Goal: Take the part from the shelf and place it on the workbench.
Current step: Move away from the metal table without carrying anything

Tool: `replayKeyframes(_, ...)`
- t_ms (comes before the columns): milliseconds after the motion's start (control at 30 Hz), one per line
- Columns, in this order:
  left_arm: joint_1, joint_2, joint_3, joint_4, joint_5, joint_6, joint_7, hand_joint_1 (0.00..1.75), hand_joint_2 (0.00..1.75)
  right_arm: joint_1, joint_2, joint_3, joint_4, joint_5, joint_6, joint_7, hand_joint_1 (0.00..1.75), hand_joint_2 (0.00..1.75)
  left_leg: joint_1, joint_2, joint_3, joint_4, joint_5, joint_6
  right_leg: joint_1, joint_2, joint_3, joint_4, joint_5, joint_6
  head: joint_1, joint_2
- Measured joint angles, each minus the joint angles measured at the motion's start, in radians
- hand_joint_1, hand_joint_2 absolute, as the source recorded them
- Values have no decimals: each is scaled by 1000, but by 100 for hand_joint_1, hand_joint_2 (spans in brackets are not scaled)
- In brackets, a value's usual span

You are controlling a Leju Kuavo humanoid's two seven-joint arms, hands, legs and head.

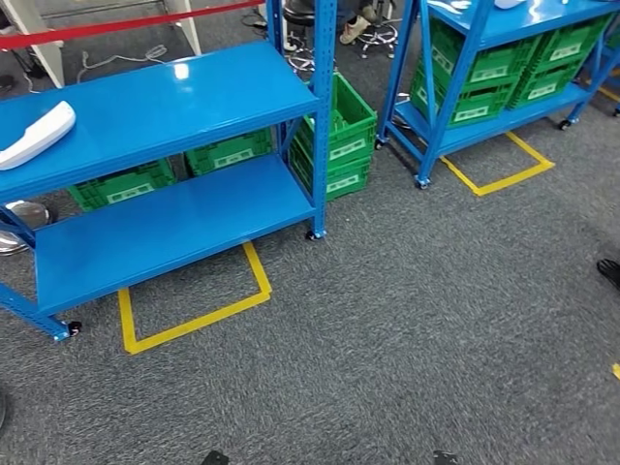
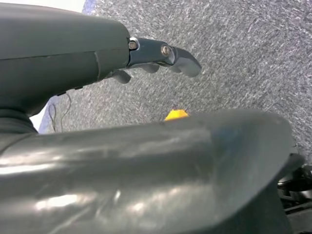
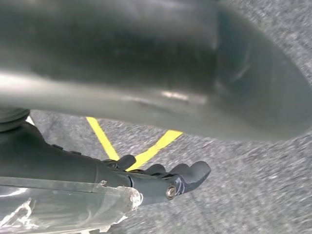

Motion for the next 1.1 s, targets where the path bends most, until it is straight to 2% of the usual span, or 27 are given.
replayKeyframes(67,3,0,0,0,0,0,1,0,0,-5,0,0,0,11,-10,6,0,0,-2,19,0,-2,2,9,4,-60,-45,102,-60,4,7,0)
replayKeyframes(100,6,0,0,0,0,0,1,0,0,-9,0,0,0,15,-12,9,0,0,-5,30,0,-2,1,11,3,-75,-75,169,-93,6,9,0)
replayKeyframes(133,7,0,1,0,0,0,2,0,0,-11,0,0,0,19,-16,12,0,44,-6,39,0,-2,1,11,3,-82,-97,221,-113,7,9,0)
replayKeyframes(167,8,1,1,0,0,0,3,0,0,-10,0,0,0,23,-20,15,0,87,-7,47,0,-2,0,12,3,-84,-104,244,-116,7,9,0)
replayKeyframes(200,7,1,1,0,0,0,3,0,0,-9,0,0,0,28,-26,17,0,131,-7,51,1,-1,0,11,3,-86,-92,229,-101,8,9,0)
replayKeyframes(233,7,0,1,0,0,0,3,0,0,-7,0,0,0,34,-33,21,0,175,-7,54,2,-1,-1,10,3,-87,-61,179,-73,7,9,0)
replayKeyframes(300,6,-1,1,0,-1,0,3,0,0,-7,0,3,0,51,-44,31,0,175,-9,56,5,1,-4,2,2,-91,15,48,-26,3,9,0)
replayKeyframes(367,6,-1,1,0,-2,0,3,0,0,-8,0,9,0,70,-47,40,0,175,-14,58,6,3,-6,-8,3,-92,51,-18,-12,-7,7,0)
replayKeyframes(400,6,0,1,0,-2,0,3,0,0,-7,0,13,0,79,-47,42,0,175,-16,58,6,3,-5,-7,3,-90,52,-22,-11,-11,6,0)
replayKeyframes(500,6,1,1,0,-3,0,3,0,0,-4,0,28,0,99,-39,31,0,175,-16,58,7,-3,1,11,4,-88,49,-24,-8,-15,5,0)
replayKeyframes(533,5,1,1,0,-3,0,3,0,0,-4,0,33,0,103,-37,25,0,175,-16,58,8,-6,2,11,5,-87,49,-24,-8,-17,5,0)
replayKeyframes(600,4,1,1,0,-3,0,3,0,0,-3,0,41,0,108,-35,19,0,175,-15,58,10,-13,5,4,6,-87,49,-24,-8,-22,5,0)
replayKeyframes(767,5,1,1,0,-4,0,0,0,0,-3,0,52,0,113,-27,6,0,175,-12,58,11,-19,10,-25,9,-87,47,-23,-7,-29,5,0)
replayKeyframes(900,5,1,1,0,-3,0,-2,0,0,-2,0,56,0,123,-20,-33,0,175,-12,58,10,-19,10,-28,9,-87,47,-23,-5,-30,6,0)
replayKeyframes(1033,5,1,2,0,1,0,-8,0,0,0,0,62,0,135,-2,-131,0,0,-14,58,10,-19,11,-28,7,-87,48,-25,-3,-28,6,0)
replayKeyframes(1100,5,1,3,0,2,1,-14,0,0,0,0,65,0,134,34,-194,0,0,-15,58,10,-19,11,-27,6,-87,48,-26,-2,-27,6,0)
